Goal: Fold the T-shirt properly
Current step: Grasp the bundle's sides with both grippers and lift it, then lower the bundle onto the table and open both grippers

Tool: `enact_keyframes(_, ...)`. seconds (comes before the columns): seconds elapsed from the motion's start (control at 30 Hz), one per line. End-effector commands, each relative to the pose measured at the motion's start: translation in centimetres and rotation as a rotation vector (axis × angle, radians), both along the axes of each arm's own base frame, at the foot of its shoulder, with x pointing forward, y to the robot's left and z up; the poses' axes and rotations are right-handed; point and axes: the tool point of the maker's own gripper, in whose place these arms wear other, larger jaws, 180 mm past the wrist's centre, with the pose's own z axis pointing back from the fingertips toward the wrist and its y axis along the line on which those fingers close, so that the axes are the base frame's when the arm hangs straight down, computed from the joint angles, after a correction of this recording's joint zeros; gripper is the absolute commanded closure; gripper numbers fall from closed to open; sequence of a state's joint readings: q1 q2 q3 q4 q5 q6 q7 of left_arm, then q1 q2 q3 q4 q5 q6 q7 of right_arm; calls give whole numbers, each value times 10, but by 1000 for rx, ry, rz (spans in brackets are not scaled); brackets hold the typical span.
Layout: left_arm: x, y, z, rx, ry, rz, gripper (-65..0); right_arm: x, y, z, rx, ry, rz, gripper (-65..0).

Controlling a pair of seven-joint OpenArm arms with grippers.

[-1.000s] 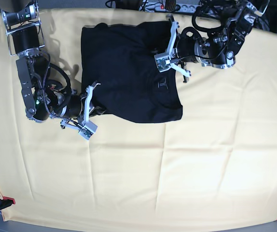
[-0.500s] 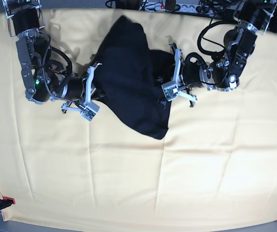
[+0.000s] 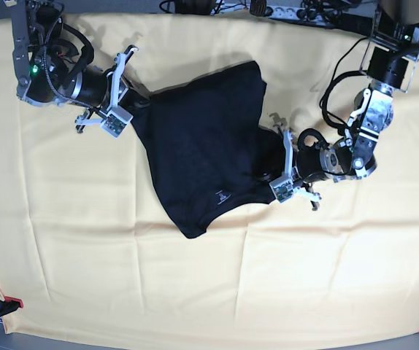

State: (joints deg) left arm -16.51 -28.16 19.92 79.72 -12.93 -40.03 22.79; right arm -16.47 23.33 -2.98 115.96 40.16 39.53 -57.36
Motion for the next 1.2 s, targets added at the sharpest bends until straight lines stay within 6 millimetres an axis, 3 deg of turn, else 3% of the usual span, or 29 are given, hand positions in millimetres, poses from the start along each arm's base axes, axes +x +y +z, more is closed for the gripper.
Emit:
enact_keyframes(0.0, 10, 4, 18, 8, -35, 0, 0, 16, -2, 18, 15, -79, -27, 0)
enact_keyframes(0.17, -15, 14, 31, 137, 58, -40, 0, 40, -24, 25, -49, -163, -143, 0)
enact_keyframes(0.3, -32, 33, 31, 255, 133, -54, 0, 41, -31, 12, -61, -138, -161, 0)
enact_keyframes(0.43, -38, 37, 24, 272, 155, -51, 0, 37, -31, 2, -60, -109, -140, 0)
enact_keyframes(0.63, -36, 55, -14, 294, 79, -1, 0, 19, -15, 2, 26, -63, -82, 0)
enact_keyframes(0.73, -25, 65, -24, 275, 45, 63, 0, 15, -13, 0, 32, -50, -75, 0)
enact_keyframes(0.93, -13, 62, -19, 226, -29, 75, 0, -8, 3, -11, 89, 9, -79, 0)
enact_keyframes(1.17, 10, 39, 7, 153, -161, 42, 0, -30, 36, -9, 229, 80, -113, 0)
